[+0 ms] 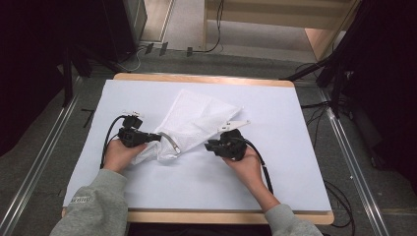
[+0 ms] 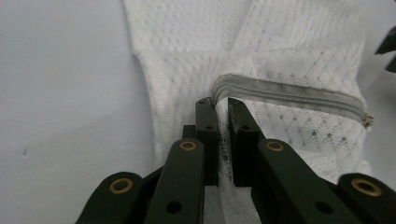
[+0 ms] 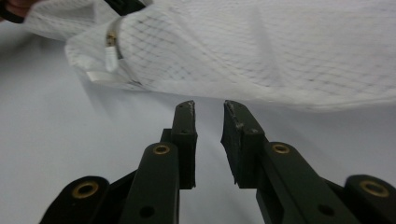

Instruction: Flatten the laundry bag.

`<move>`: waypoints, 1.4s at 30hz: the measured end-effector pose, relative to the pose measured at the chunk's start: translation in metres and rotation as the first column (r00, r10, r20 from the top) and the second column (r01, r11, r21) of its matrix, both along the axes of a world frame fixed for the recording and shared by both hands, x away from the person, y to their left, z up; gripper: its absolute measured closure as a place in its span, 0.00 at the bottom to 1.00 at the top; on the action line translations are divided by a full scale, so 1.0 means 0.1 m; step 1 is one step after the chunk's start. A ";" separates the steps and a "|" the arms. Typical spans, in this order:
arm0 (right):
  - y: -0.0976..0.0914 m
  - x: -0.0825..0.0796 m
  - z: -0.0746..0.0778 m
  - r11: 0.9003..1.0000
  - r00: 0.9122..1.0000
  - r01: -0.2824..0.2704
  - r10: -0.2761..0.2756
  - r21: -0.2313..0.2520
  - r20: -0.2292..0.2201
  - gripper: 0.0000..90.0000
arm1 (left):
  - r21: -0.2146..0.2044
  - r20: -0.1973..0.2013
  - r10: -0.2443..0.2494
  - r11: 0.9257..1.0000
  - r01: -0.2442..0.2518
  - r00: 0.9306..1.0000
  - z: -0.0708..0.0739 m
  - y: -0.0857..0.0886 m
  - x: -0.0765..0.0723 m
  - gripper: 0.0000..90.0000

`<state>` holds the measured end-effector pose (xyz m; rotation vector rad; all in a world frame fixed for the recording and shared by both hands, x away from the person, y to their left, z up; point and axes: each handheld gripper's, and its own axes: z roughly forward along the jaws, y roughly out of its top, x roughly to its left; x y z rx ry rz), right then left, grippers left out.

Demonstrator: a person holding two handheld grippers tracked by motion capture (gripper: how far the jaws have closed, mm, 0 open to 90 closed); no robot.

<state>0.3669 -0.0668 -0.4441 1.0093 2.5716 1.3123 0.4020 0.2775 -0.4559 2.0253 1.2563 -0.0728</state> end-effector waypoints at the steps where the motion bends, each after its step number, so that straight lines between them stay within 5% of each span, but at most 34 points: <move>1: 0.05 -0.01 0.00 1.000 1.000 -0.007 0.007 0.002 -0.004 0.85 | 0.000 -0.010 0.004 1.000 -0.004 1.000 -0.01 0.01 0.01 0.95; 13: 0.49 -0.16 -0.08 0.991 0.991 -0.133 0.132 -0.001 -0.036 0.83 | -0.015 -0.023 -0.003 1.000 0.002 1.000 -0.03 -0.01 -0.06 0.93; 25: 0.78 -0.30 -0.12 0.977 0.977 -0.215 0.215 -0.008 0.000 0.78 | -0.010 -0.023 0.003 1.000 -0.003 1.000 -0.03 0.00 -0.12 0.92; 28: 0.84 -0.29 -0.18 0.975 0.976 -0.219 0.219 -0.027 -0.004 0.93 | -0.009 -0.023 -0.004 1.000 0.004 1.000 -0.03 -0.01 -0.13 0.92; 30: 0.85 -0.31 -0.18 0.972 0.973 -0.232 0.232 -0.031 -0.001 1.00 | -0.008 -0.026 -0.008 1.000 0.008 1.000 -0.02 -0.02 -0.14 0.92; 35: 0.80 -0.32 -0.12 0.971 0.971 -0.238 0.238 -0.025 0.002 1.00 | -0.002 -0.028 -0.005 1.000 0.005 1.000 -0.02 -0.01 -0.14 0.93; 42: 0.44 -0.40 0.07 0.976 0.976 -0.217 0.217 -0.030 0.016 1.00 | -0.010 -0.017 -0.006 1.000 0.006 1.000 0.04 -0.01 -0.18 0.96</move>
